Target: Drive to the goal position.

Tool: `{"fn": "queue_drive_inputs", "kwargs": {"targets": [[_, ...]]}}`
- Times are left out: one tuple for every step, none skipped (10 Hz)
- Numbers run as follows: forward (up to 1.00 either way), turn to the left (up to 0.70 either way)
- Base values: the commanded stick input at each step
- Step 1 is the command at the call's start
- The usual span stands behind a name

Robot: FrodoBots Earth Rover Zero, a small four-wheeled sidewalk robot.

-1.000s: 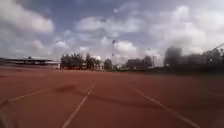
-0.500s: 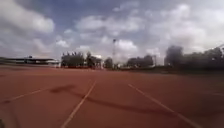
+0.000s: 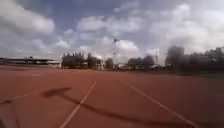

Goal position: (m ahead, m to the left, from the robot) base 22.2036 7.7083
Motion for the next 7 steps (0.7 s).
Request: {"fn": "queue_drive_inputs", "kwargs": {"targets": [[0.70,0.00],[0.70,0.00],[0.70,0.00],[0.70,0.00],[0.70,0.00],[0.70,0.00],[0.70,0.00]]}}
